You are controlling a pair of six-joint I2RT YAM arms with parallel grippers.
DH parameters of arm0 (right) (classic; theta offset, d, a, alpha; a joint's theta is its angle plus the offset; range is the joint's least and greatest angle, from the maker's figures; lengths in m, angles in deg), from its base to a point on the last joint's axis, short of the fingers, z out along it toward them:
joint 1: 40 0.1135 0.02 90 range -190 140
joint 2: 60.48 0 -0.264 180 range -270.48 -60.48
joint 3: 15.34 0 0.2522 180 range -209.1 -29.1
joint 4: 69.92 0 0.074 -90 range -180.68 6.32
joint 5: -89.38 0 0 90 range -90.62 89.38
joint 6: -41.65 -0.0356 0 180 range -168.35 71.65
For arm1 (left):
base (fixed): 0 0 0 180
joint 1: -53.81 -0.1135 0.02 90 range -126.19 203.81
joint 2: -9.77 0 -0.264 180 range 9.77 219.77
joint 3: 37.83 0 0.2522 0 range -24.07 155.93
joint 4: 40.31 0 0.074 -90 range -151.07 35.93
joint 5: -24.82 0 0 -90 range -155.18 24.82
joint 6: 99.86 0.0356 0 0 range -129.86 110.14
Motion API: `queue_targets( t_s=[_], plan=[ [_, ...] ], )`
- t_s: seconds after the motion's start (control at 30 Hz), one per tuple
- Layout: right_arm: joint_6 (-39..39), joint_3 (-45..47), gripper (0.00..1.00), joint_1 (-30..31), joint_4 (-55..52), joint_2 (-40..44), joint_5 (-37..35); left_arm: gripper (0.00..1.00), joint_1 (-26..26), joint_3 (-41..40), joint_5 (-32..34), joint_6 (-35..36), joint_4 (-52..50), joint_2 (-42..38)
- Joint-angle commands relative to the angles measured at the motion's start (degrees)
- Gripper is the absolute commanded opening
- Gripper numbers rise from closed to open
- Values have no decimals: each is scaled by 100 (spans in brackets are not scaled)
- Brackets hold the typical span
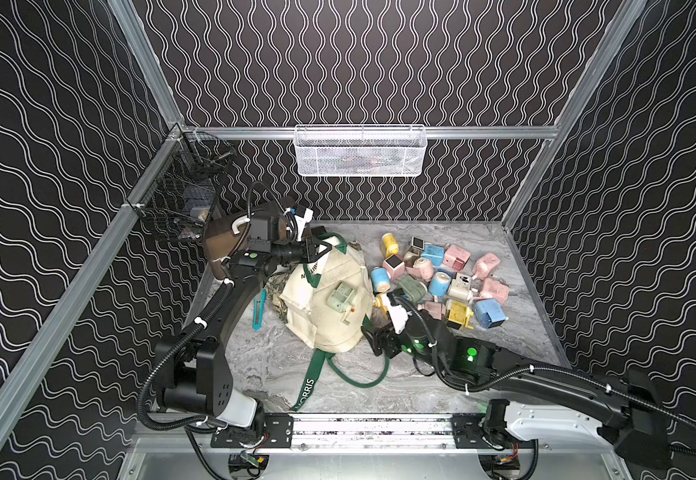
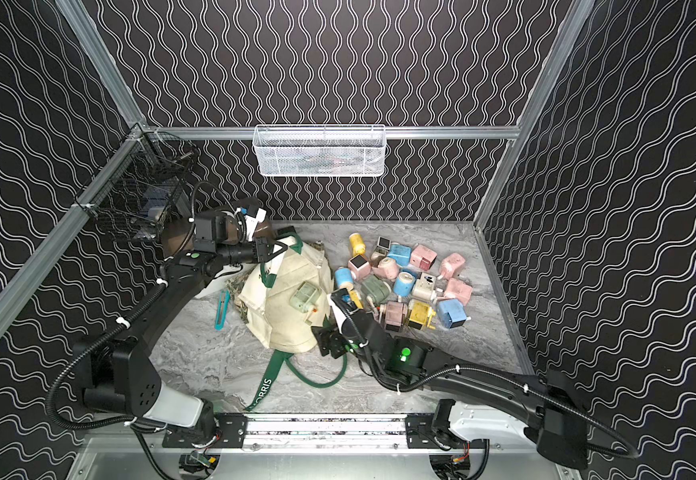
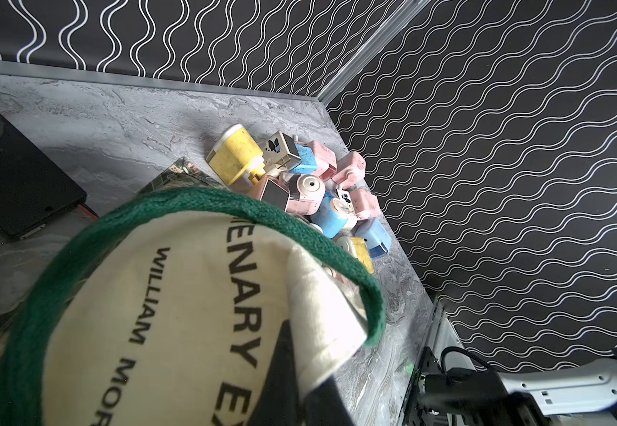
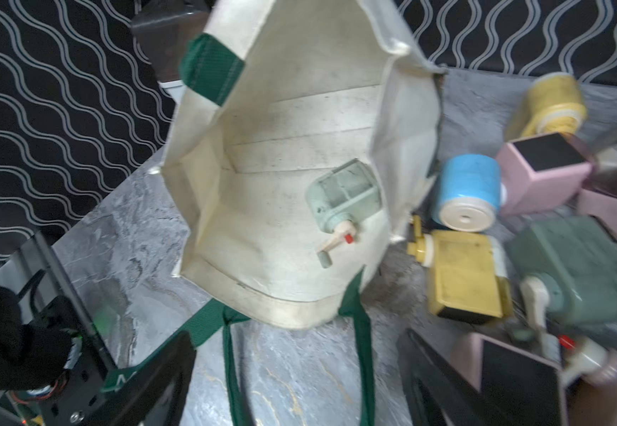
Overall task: Take out the pencil sharpeners from the tote bags
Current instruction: Pick up the pencil sharpener from the canvas bag.
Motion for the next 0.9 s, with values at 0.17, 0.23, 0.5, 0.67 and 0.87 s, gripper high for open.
queue_targets(
  t_s=[0.17, 0.23, 0.5, 0.67, 0.87],
  plan=[
    [386, -938, 92, 206, -4, -1742, -509, 0, -22, 15, -175, -16, 315, -4],
    [181, -1221, 94, 200, -110, -2186, -759, 0, -17, 13, -168, -26, 321, -13],
    [-1064, -2231, 98, 202, -249, -3646, -1239, 0, -21, -28, -201, -60, 377, -56],
    [-1331, -2987, 99, 173, -429, -4536, -1961, 0, -15, -32, -214, -82, 387, -63],
    [-1519, -3378, 100, -8, -255, -5234, -2670, 0, -23, -11, -243, -107, 405, -48]
  ],
)
